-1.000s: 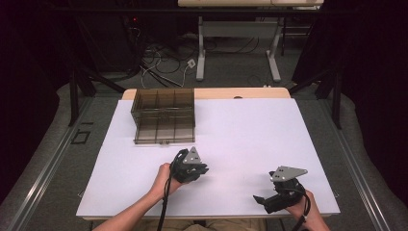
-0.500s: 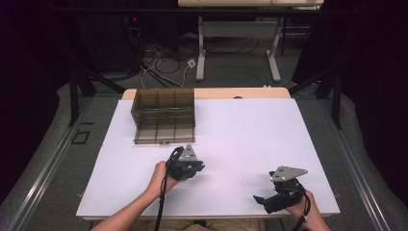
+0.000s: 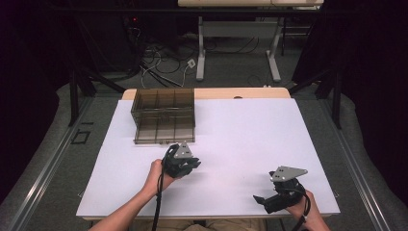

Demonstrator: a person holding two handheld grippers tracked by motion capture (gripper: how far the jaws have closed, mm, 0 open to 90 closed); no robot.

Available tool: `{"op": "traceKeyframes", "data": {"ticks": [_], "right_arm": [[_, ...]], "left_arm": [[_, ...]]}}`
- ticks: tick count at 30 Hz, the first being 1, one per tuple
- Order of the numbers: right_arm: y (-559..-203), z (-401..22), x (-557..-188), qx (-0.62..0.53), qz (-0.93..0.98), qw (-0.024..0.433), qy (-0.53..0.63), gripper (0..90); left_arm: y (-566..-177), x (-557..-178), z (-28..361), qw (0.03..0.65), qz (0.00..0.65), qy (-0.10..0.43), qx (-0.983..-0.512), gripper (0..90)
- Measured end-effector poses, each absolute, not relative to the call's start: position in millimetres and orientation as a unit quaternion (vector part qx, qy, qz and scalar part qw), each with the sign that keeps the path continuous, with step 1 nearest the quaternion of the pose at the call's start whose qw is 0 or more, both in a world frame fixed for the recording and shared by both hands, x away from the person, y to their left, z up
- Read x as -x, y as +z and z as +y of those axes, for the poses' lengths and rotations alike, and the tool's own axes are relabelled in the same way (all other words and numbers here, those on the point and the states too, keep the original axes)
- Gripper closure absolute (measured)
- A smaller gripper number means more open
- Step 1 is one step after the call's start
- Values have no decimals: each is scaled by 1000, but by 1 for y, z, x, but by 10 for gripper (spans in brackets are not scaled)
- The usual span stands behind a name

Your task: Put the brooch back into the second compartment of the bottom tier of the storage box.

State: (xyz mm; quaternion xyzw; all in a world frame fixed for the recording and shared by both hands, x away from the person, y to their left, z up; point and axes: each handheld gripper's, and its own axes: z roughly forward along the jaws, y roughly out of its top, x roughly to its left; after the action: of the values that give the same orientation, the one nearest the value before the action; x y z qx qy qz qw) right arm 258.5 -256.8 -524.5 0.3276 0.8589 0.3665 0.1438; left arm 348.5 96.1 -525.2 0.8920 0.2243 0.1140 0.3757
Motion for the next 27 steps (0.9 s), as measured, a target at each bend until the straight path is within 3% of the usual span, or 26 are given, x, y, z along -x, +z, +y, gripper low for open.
{"op": "traceKeyframes", "data": {"ticks": [27], "right_arm": [[-525, -257, -259, -328, 859, 144, 366, 0]], "left_arm": [[-521, -358, 115, 377, 250, 132, -882, 814]]}}
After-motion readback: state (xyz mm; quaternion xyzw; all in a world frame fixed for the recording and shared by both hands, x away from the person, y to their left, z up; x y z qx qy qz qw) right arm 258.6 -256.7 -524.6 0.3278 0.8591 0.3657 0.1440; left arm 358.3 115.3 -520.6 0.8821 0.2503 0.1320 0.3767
